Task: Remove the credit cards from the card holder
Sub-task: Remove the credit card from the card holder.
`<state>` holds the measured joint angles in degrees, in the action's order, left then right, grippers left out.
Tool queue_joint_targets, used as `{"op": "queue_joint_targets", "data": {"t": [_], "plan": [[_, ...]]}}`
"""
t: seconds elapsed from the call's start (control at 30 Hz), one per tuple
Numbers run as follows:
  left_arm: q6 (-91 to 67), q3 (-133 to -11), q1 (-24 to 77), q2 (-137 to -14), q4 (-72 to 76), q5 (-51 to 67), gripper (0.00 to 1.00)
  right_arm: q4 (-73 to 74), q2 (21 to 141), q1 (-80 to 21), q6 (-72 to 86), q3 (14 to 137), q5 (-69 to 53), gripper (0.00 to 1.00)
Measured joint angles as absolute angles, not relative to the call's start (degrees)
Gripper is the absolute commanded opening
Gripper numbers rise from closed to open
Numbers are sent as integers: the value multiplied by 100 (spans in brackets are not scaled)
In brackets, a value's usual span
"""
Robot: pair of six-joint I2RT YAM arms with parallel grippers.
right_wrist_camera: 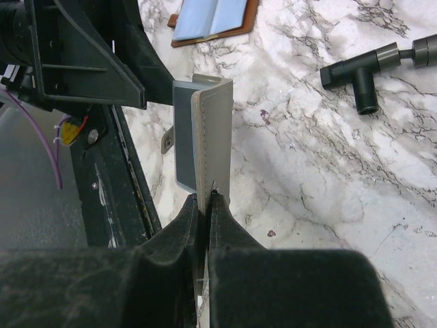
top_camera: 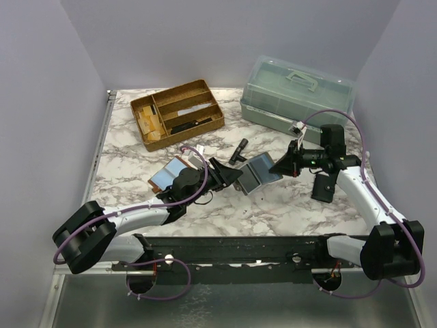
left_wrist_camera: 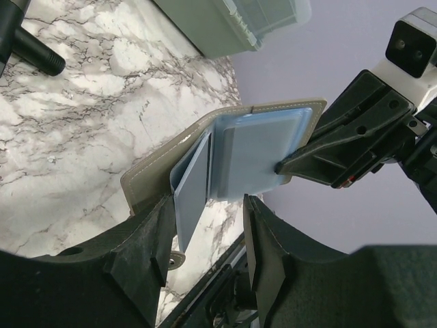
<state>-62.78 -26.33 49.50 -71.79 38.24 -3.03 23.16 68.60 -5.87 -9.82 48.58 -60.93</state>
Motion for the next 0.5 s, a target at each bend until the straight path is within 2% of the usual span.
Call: {"op": "queue_joint_targets", "data": {"t": [0.5], "plan": [[-6453, -2633, 4987, -6875, 3708, -287, 49, 2316, 6912, -587, -985, 4858, -6049, 0]]}}
